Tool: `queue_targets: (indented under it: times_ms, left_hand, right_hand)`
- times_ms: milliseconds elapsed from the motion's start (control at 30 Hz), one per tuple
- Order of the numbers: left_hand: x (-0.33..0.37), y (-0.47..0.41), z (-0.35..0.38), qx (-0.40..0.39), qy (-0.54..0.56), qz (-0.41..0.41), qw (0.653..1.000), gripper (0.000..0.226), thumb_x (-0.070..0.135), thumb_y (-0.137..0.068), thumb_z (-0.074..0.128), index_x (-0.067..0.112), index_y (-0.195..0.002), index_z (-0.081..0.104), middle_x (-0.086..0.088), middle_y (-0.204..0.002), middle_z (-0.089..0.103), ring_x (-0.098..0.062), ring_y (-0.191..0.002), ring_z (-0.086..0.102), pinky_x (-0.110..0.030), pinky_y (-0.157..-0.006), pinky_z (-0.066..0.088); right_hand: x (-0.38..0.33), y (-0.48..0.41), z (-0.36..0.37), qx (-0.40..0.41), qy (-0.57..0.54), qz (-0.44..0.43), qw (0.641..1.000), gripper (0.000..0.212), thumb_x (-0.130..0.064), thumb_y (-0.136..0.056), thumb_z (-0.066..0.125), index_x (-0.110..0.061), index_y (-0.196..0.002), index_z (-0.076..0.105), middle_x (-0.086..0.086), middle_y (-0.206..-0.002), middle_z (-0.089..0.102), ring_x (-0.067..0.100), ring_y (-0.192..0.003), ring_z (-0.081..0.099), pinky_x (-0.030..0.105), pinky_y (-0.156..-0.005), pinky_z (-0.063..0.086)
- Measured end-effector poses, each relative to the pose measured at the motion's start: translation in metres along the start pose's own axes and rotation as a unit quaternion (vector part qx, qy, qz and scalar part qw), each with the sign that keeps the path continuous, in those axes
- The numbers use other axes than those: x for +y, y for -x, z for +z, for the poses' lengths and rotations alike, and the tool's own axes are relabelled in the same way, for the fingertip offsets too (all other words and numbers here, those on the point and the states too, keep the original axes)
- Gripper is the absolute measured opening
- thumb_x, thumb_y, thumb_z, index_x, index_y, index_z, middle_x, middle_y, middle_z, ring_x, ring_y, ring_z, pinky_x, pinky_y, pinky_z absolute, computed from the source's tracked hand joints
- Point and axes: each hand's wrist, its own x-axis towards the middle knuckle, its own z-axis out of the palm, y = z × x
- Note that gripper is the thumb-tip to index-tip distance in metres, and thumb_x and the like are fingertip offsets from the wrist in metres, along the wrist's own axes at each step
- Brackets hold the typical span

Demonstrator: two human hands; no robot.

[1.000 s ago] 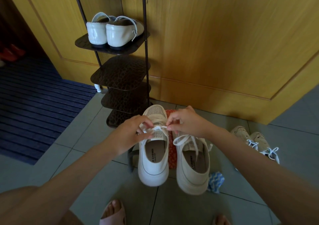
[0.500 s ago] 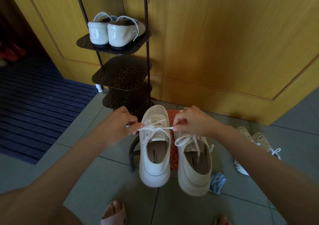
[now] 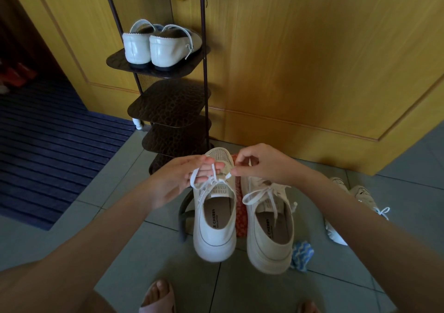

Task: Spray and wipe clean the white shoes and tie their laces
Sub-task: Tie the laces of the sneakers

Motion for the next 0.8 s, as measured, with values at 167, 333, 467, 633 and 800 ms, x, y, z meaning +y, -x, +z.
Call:
queue_targets:
  times_ms: [167, 333, 467, 633, 800]
  left_hand:
    - [-0.004, -0.003, 0.0, 0.01, 0.035, -0.014, 0.999, 0.027, 0.023, -0.097, 0.043, 0.011, -0.111, 0.063, -0.007, -0.109, 0.07, -0.016, -0.101, 0.066, -0.025, -0.086, 0.051]
    - [-0.009, -0.006, 0.007, 0.032, -0.063, 0.026, 0.997, 0.023, 0.027, -0.094, 0.05, 0.016, -0.107, 0.067, -0.004, -0.088, 0.07, -0.011, -0.07, 0.06, -0.02, -0.063, 0.049]
    - [-0.008, -0.01, 0.011, 0.026, -0.164, 0.056, 0.985, 0.023, 0.023, -0.094, 0.051, 0.013, -0.109, 0.067, -0.001, -0.087, 0.068, -0.003, -0.071, 0.061, -0.015, -0.061, 0.049]
    - [-0.001, -0.011, 0.014, -0.017, -0.247, 0.069, 0.966, 0.023, 0.022, -0.086, 0.064, 0.022, -0.11, 0.066, 0.007, -0.095, 0.07, 0.005, -0.075, 0.06, -0.01, -0.061, 0.046]
    - [-0.007, -0.013, 0.017, 0.019, -0.238, 0.113, 0.964, 0.017, 0.028, -0.088, 0.062, 0.019, -0.101, 0.069, 0.01, -0.067, 0.06, 0.004, -0.06, 0.053, -0.011, -0.052, 0.04]
  right_hand:
    - [-0.002, -0.003, 0.002, -0.003, -0.1, 0.017, 0.995, 0.013, -0.011, -0.08, 0.072, -0.005, -0.09, 0.067, 0.001, -0.075, 0.066, 0.002, -0.063, 0.058, 0.016, -0.061, 0.046]
    - [-0.007, -0.006, 0.009, 0.047, -0.209, 0.0, 0.977, 0.017, 0.0, -0.082, 0.067, -0.003, -0.098, 0.061, 0.01, -0.082, 0.063, 0.016, -0.069, 0.059, 0.026, -0.069, 0.05]
    - [-0.009, -0.013, 0.017, 0.098, -0.236, -0.014, 0.967, 0.026, -0.003, -0.079, 0.072, -0.002, -0.102, 0.06, 0.01, -0.086, 0.064, 0.018, -0.071, 0.062, 0.03, -0.071, 0.054]
    - [-0.012, -0.017, 0.025, 0.13, -0.239, -0.029, 0.962, 0.024, -0.008, -0.078, 0.074, -0.005, -0.099, 0.063, 0.008, -0.08, 0.066, 0.013, -0.064, 0.062, 0.02, -0.059, 0.051]
    - [-0.015, -0.021, 0.03, 0.135, -0.261, -0.02, 0.956, 0.022, -0.009, -0.08, 0.073, -0.002, -0.099, 0.065, 0.011, -0.08, 0.067, 0.006, -0.058, 0.06, 0.016, -0.053, 0.048]
